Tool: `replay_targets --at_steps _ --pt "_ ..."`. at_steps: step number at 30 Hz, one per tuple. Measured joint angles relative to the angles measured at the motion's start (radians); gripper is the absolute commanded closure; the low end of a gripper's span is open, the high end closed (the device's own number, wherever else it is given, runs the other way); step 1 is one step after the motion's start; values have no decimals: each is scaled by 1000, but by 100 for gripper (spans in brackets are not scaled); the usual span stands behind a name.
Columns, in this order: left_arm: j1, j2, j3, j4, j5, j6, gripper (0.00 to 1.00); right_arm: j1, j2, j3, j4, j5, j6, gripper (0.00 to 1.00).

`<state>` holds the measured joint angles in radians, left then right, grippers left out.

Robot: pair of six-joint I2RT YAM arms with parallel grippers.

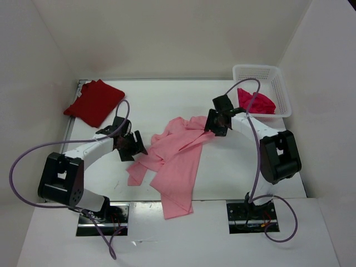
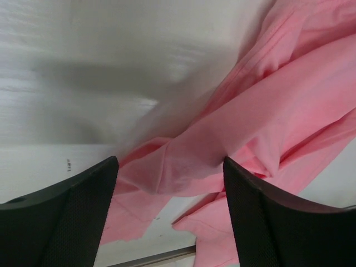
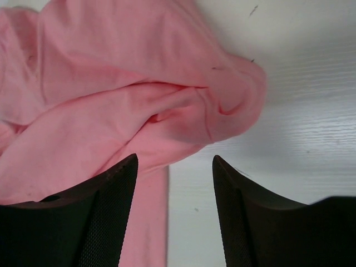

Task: Fold and stack the t-shirts
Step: Flatten out the tshirt

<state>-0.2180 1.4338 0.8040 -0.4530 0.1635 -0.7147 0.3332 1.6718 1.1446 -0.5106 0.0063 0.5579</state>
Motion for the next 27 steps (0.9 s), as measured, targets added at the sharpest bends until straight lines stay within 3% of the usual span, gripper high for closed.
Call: replay_targets --at_steps 3,10,11,12,14,15,19,27 --pt "-27 23 -32 20 20 -20 33 -14 2 -10 4 46 20 36" --pt "-40 92 -29 87 41 -61 78 -76 38 -50 18 71 60 35" --pt "-40 110 -14 92 39 -63 81 -87 51 -50 26 58 63 38" --pt "-40 131 5 98 36 -64 86 -97 62 -50 36 42 66 52" --pt "-39 174 64 97 19 -62 90 -110 81 -50 63 -3 72 70" --pt "-36 200 108 100 13 -53 93 -113 88 -48 74 -21 77 84" --pt "0 307 332 108 -17 -40 100 -119 106 -25 92 -69 83 100" --pt "95 499 811 123 -74 -5 100 -115 43 -35 98 -117 78 100"
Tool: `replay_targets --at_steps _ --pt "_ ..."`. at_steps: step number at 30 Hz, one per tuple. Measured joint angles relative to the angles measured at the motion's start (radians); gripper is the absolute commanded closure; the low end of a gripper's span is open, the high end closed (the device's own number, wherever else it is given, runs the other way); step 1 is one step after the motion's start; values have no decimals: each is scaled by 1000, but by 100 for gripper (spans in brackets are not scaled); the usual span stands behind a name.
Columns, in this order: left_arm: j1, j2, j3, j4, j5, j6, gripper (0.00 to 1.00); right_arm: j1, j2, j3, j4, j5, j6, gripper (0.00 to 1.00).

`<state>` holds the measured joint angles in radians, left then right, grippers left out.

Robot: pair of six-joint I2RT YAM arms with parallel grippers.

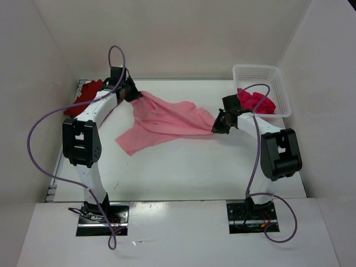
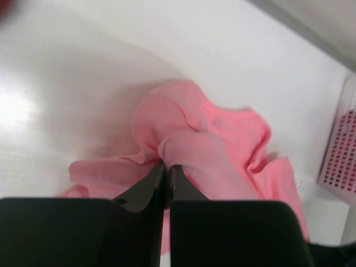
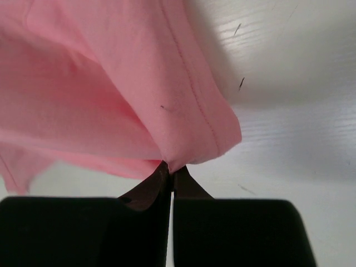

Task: Fold and stack the t-shirts
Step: Flatten out the tshirt

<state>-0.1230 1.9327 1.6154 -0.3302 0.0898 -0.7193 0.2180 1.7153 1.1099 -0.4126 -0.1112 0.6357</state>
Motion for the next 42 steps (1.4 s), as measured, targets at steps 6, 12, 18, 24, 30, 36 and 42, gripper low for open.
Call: replay_targets --at_steps 6,12,18,24,30,36,42 --pt "18 -24 63 1 -53 25 96 47 -159 -130 -1 -32 11 100" --pt "6 -124 19 -1 -93 66 95 57 -217 -217 -25 -41 23 100" --pt "8 -88 129 -81 -87 70 99 58 -237 -231 -45 -45 29 100" --pt "29 -234 181 -135 -48 92 99 60 -346 -216 -50 -43 29 100" --pt "53 -427 290 -183 -7 122 99 68 -429 -206 -47 -76 35 100" --pt "66 -335 321 -146 87 144 99 72 -418 -200 -54 -88 36 100" --pt "71 182 566 -145 101 145 99 71 -336 -200 -72 -63 27 100"
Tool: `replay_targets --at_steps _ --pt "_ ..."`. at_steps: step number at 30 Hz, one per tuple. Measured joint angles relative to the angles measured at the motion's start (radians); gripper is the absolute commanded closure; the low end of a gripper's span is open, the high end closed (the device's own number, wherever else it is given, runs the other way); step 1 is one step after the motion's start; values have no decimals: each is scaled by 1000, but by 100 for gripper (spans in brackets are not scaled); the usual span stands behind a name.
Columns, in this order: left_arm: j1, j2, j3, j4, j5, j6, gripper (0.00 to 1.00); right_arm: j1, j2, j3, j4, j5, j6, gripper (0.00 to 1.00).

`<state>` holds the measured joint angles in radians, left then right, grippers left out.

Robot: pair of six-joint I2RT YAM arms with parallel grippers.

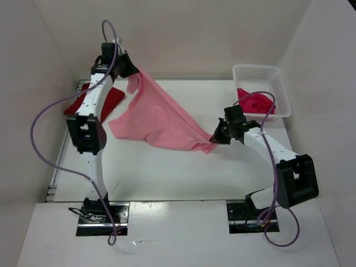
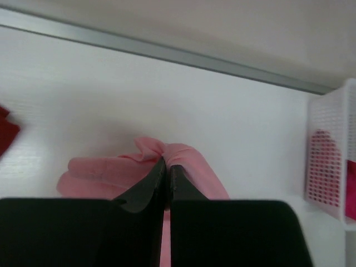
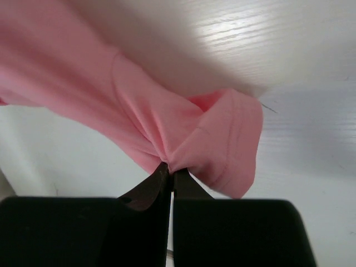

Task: Fold and stack the t-shirts
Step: Flatten out the tshirt

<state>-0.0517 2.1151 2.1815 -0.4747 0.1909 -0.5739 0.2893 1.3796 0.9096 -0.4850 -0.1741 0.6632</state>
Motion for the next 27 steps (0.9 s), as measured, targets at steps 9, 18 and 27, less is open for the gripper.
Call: replay_targets --at_steps 9,18,27 --pt "-46 322 293 -77 8 -30 100 -1 114 107 -26 64 -7 100" --pt "30 -222 126 -19 5 -7 100 16 -6 371 -111 58 -16 100" --pt "158 -603 225 59 3 -2 100 181 -240 593 -129 -10 -62 100"
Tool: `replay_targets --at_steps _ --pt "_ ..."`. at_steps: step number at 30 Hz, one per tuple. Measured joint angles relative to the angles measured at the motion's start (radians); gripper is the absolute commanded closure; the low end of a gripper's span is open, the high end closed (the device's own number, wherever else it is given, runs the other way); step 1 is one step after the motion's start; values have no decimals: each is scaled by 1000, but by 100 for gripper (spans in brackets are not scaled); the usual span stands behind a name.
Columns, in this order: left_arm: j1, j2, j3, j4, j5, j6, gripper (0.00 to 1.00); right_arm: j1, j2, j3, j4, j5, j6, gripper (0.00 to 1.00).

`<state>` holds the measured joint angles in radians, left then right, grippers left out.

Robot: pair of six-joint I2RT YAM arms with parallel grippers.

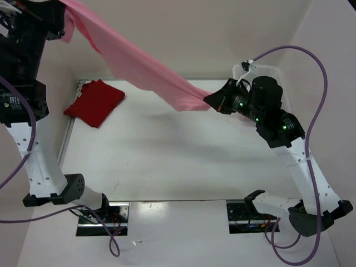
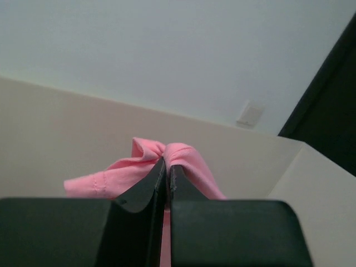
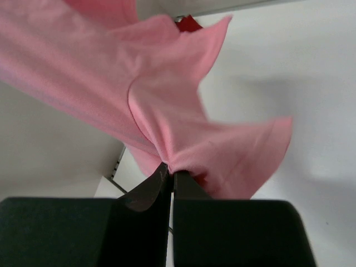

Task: Fold and stack the t-shirts
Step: Flatten out the tshirt

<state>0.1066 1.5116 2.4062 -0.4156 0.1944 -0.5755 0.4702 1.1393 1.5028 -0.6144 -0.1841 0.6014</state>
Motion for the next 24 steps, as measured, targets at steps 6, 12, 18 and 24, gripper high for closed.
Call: replay_targets --at_steps 6,12,18,24 --pt "-1 63 39 35 56 -10 100 1 -15 -13 -13 0 -27 100" --pt "-29 309 -108 75 160 -26 96 -16 41 -238 4 25 -31 100" --pt "-150 814 -26 -32 165 33 86 -76 209 -395 14 75 -22 100" --pt "-269 1040 61 -146 143 72 11 -89 254 -409 14 125 3 100"
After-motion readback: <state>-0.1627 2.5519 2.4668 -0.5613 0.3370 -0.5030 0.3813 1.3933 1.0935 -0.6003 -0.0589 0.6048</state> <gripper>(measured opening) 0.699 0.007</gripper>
